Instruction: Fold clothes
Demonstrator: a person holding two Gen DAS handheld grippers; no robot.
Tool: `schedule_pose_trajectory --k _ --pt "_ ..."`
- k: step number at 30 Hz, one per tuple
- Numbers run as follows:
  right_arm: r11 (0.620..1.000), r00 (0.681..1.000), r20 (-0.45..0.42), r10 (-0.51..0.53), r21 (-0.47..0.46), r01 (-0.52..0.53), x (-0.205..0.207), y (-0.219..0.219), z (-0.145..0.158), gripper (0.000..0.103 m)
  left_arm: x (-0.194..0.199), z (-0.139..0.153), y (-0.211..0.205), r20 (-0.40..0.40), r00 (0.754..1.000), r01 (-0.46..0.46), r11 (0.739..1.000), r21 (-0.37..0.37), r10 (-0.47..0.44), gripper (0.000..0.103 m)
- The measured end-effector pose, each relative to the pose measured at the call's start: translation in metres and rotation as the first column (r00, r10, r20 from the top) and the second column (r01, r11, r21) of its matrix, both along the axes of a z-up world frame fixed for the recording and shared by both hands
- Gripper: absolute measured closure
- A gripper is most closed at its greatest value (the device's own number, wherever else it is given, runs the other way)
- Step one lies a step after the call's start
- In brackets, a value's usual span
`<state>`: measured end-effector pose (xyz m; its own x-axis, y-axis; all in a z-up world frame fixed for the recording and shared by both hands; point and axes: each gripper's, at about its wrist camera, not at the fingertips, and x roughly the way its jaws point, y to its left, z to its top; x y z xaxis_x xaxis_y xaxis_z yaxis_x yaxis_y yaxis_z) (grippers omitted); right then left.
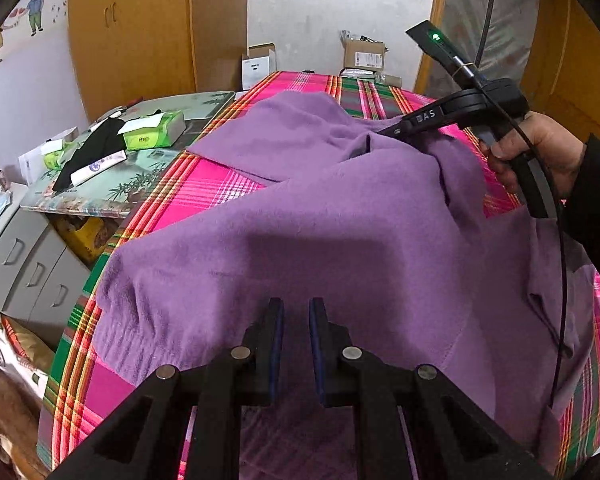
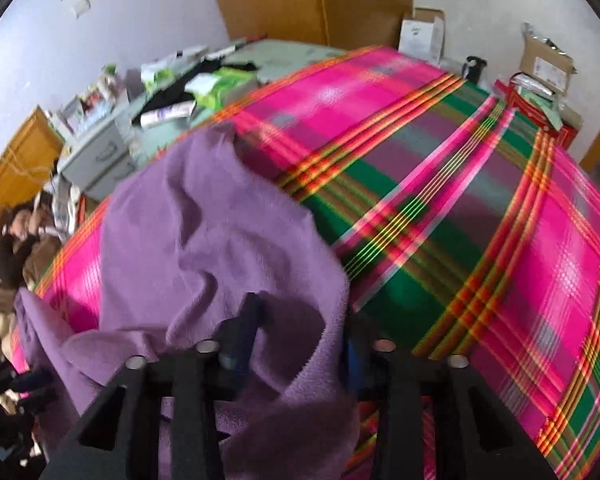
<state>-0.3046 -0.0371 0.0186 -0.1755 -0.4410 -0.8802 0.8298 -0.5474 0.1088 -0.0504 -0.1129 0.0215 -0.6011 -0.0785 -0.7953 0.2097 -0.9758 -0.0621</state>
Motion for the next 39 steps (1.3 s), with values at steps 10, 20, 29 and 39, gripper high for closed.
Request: schedule_pose_trajectory --k 10,20,29,39 --pt "0.971 0.977 -0.089 -0.193 -0.163 0.177 0.002 0.078 0.052 0.099 0.009 0.003 0.013 0.009 1.0 0.008 1.0 -0.028 -0.008 0.09" --pt "0.808 0.812 -0.062 -0.581 -0.163 0.566 0.04 0.266 0.062 0.098 0.023 0.006 0.037 -0.003 0.999 0.054 0.998 -0.025 -0.054 0.09" --pt "0.853 0.855 -0.08 -0.513 -0.156 0.497 0.087 0.303 0.068 0.069 0.042 0.012 0.036 -0.037 0.998 0.046 0.998 0.035 -0.045 0.09" --pt "0.98 0.957 -0.221 -0.188 -0.112 0.167 0.039 0.186 0.083 0.061 0.036 0.014 0.039 -0.041 0.998 0.041 0.998 0.05 -0.039 0.088"
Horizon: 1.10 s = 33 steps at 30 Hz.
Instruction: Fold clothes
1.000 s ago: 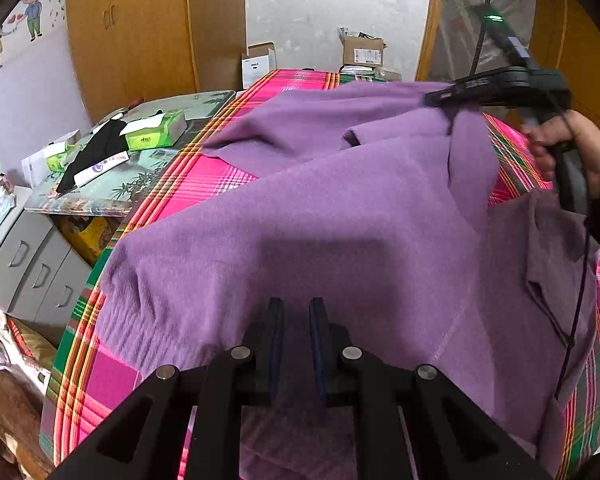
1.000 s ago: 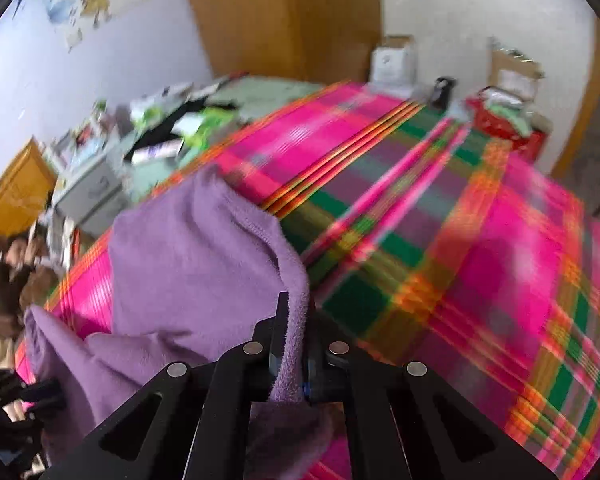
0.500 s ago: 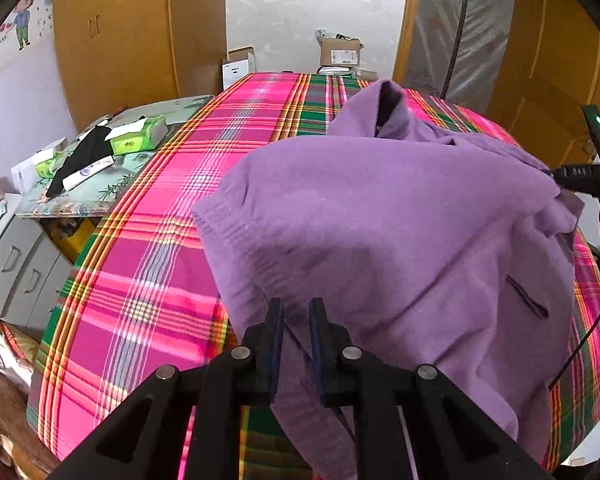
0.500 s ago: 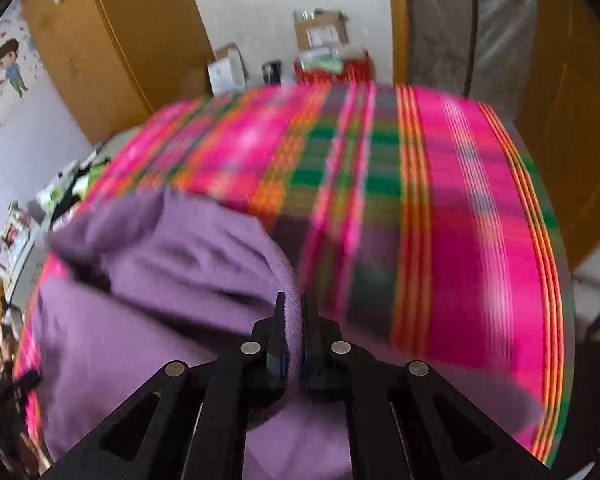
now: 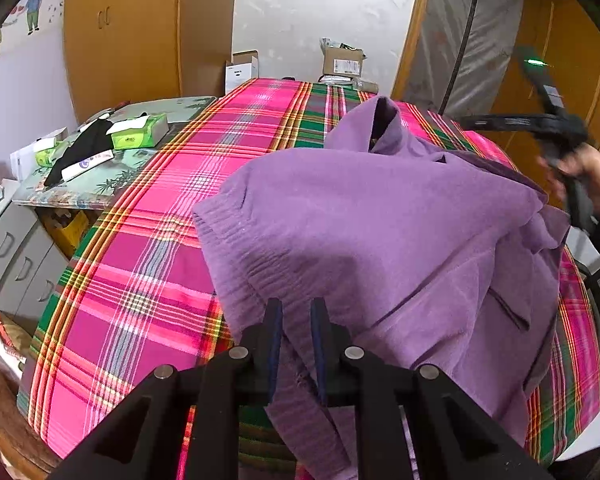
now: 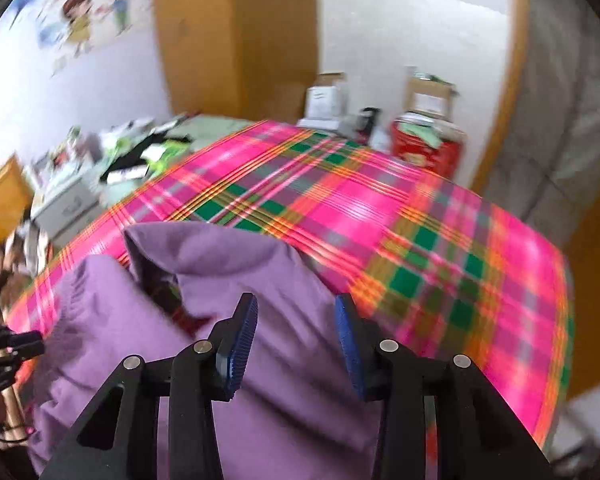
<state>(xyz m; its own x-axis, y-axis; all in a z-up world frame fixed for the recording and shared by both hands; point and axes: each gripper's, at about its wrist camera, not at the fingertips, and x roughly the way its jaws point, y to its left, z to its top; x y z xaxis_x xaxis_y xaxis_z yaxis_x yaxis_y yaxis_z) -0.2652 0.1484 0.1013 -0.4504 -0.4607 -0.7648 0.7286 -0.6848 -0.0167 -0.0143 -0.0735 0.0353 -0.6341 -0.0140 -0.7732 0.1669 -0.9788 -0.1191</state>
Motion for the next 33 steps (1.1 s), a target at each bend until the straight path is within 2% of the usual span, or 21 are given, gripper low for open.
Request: schedule_pose_trajectory --k 2,5,10,11,12,13,14,17,21,24,26,28,29,31,33 --pt "0.998 0.999 0.039 0.031 0.058 -0.033 -0.025 -0.025 -0.019 0.061 -0.003 -0.001 0.0 0.003 1.0 0.001 1.0 0.006 -0.001 0.088" --pt "0.994 0.994 0.096 0.041 0.099 -0.051 -0.05 -0.047 -0.047 0.061 -0.006 -0.002 0.0 0.006 1.0 0.01 1.0 0.013 -0.01 0.088" --pt "0.988 0.978 0.183 0.101 0.1 -0.121 -0.06 -0.064 -0.071 0.061 -0.012 -0.006 0.002 0.017 1.0 0.017 1.0 0.025 -0.018 0.088" --pt "0.986 0.976 0.196 0.098 0.115 -0.122 -0.06 -0.065 -0.076 0.065 -0.013 -0.007 0.002 0.02 1.0 0.017 0.999 0.027 -0.018 0.088" --pt "0.985 0.976 0.204 0.082 0.132 -0.11 -0.061 -0.065 -0.08 0.073 -0.013 -0.008 0.002 0.023 1.0 0.017 0.999 0.028 -0.017 0.088" --pt "0.987 0.979 0.192 0.061 0.134 -0.088 -0.062 -0.063 -0.08 0.092 -0.013 -0.009 0.002 0.025 1.0 0.016 0.999 0.029 -0.017 0.088" --pt "0.99 0.981 0.189 0.049 0.122 -0.073 -0.063 -0.059 -0.078 0.097 -0.013 -0.009 0.003 0.028 0.999 0.015 0.999 0.03 -0.016 0.088" --pt "0.993 0.99 0.141 0.0 0.115 -0.016 -0.063 -0.043 -0.068 0.098 -0.008 -0.007 0.002 0.02 1.0 0.012 0.999 0.031 -0.012 0.088" --pt "0.985 0.987 0.053 -0.15 0.089 0.145 -0.071 0.002 -0.044 0.098 0.001 -0.001 0.0 0.003 1.0 -0.005 0.999 0.037 0.004 0.088" --pt "0.935 0.938 0.0 -0.346 0.088 0.345 -0.083 0.056 -0.029 0.098 0.009 0.002 -0.004 -0.007 1.0 -0.021 0.999 0.047 0.021 0.088" --pt "0.865 0.872 -0.014 -0.49 0.119 0.488 -0.088 0.094 -0.027 0.097 0.016 0.002 -0.005 -0.013 0.999 -0.03 0.998 0.056 0.031 0.088" --pt "0.83 0.838 -0.001 -0.546 0.137 0.541 -0.082 0.121 -0.029 0.093 0.022 0.001 -0.006 -0.015 0.999 -0.037 0.997 0.073 0.038 0.088" --pt "0.831 0.837 -0.004 -0.547 0.12 0.543 -0.075 0.127 -0.027 0.093 0.025 0.001 -0.006 -0.016 0.999 -0.041 0.996 0.082 0.042 0.088" --pt "0.867 0.869 -0.026 -0.495 0.055 0.495 -0.055 0.122 -0.013 0.091 0.028 0.0 -0.006 -0.019 0.999 -0.043 0.994 0.097 0.045 0.088" --pt "0.913 0.912 -0.047 -0.408 -0.013 0.408 -0.032 0.102 0.002 0.077 0.033 0.0 -0.005 -0.024 0.999 -0.042 0.993 0.112 0.045 0.088"
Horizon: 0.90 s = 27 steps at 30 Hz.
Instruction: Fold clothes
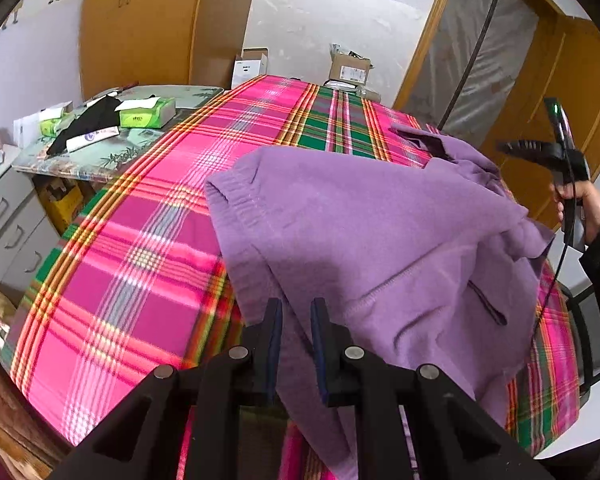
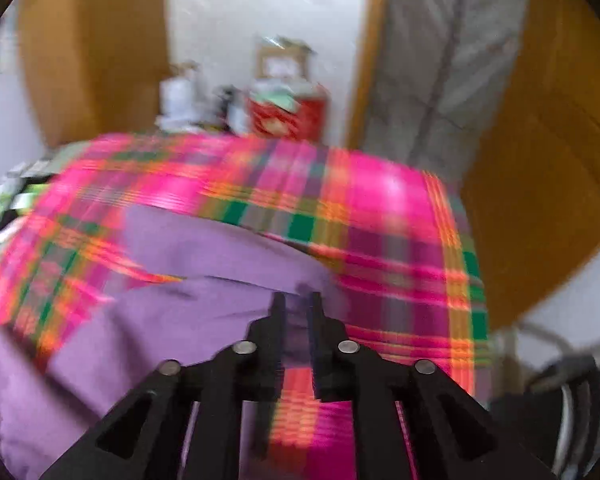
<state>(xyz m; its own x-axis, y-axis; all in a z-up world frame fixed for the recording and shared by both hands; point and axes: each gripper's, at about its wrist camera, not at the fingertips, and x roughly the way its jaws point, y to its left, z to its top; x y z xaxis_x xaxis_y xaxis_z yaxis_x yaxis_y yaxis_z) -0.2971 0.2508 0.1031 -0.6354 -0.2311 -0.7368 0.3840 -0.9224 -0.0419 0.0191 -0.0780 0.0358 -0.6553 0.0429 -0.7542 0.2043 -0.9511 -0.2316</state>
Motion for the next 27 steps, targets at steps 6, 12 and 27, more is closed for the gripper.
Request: schedule_pose_trajectory --k 6,12,27 --pt "0.884 0.886 0.005 0.464 -0.063 -0.462 0.076 -0.13 0.009 0.064 0.024 0.0 0.008 -0.009 1.0 0.006 0.999 0.038 -0.006 0.078" --pt "0.777 0.775 0.059 0.629 -0.067 -0.626 0.123 -0.198 -0.014 0.064 0.046 -0.01 0.009 0.011 1.0 0.018 0.995 0.098 -0.02 0.076" --pt "0.762 0.764 0.082 0.64 -0.187 -0.619 0.202 -0.14 -0.022 0.064 0.021 -0.002 0.013 -0.052 0.997 0.061 0.994 0.087 -0.056 0.066"
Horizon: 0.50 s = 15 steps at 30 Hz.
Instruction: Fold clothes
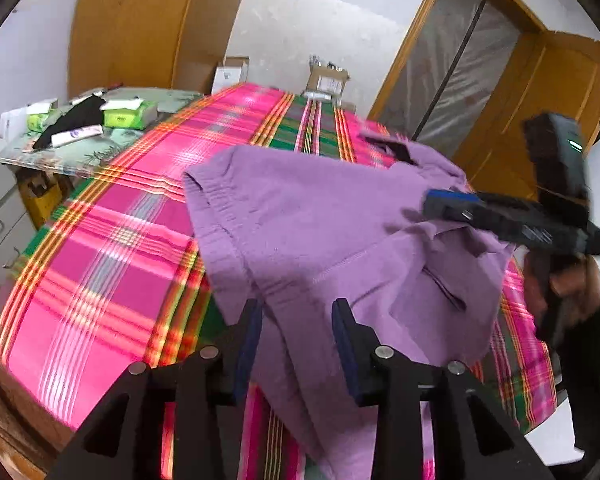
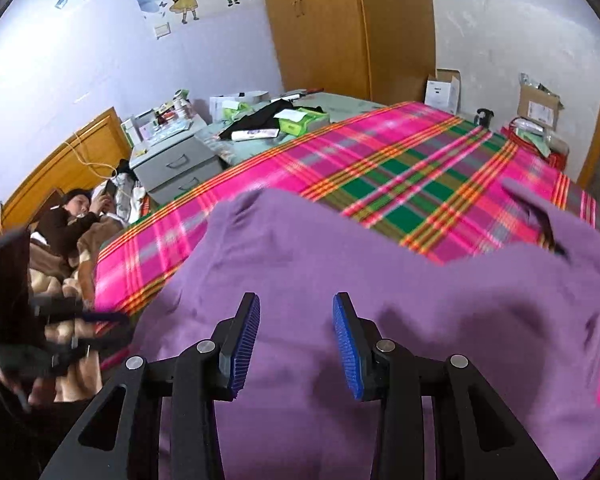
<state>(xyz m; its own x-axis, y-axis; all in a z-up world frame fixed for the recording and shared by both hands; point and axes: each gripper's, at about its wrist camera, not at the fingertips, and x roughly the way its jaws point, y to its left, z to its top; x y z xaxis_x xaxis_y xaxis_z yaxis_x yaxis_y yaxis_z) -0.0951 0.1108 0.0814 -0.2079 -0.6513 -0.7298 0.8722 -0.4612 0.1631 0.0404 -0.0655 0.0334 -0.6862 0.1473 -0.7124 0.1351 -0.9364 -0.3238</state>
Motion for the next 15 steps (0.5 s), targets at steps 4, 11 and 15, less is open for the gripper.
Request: schedule_pose_trajectory --k 4,11,15 --pt "1.0 1.0 0.015 -0.019 -0.022 0.019 0.012 0.016 -0.003 0.064 -0.015 -0.018 0.0 0.086 0.996 -0.002 1.0 0.028 0.0 0.066" --pt "0.997 0.998 0.035 -0.044 -0.056 0.046 0.016 0.033 -0.002 0.063 -0.013 -0.026 0.001 0.09 0.996 0.008 0.989 0.146 -0.022 0.066" --pt "0.996 0.997 0.058 -0.055 -0.072 0.059 0.016 0.036 -0.007 0.063 -0.015 -0.026 -0.004 0.085 0.996 -0.001 0.979 0.205 -0.017 0.07"
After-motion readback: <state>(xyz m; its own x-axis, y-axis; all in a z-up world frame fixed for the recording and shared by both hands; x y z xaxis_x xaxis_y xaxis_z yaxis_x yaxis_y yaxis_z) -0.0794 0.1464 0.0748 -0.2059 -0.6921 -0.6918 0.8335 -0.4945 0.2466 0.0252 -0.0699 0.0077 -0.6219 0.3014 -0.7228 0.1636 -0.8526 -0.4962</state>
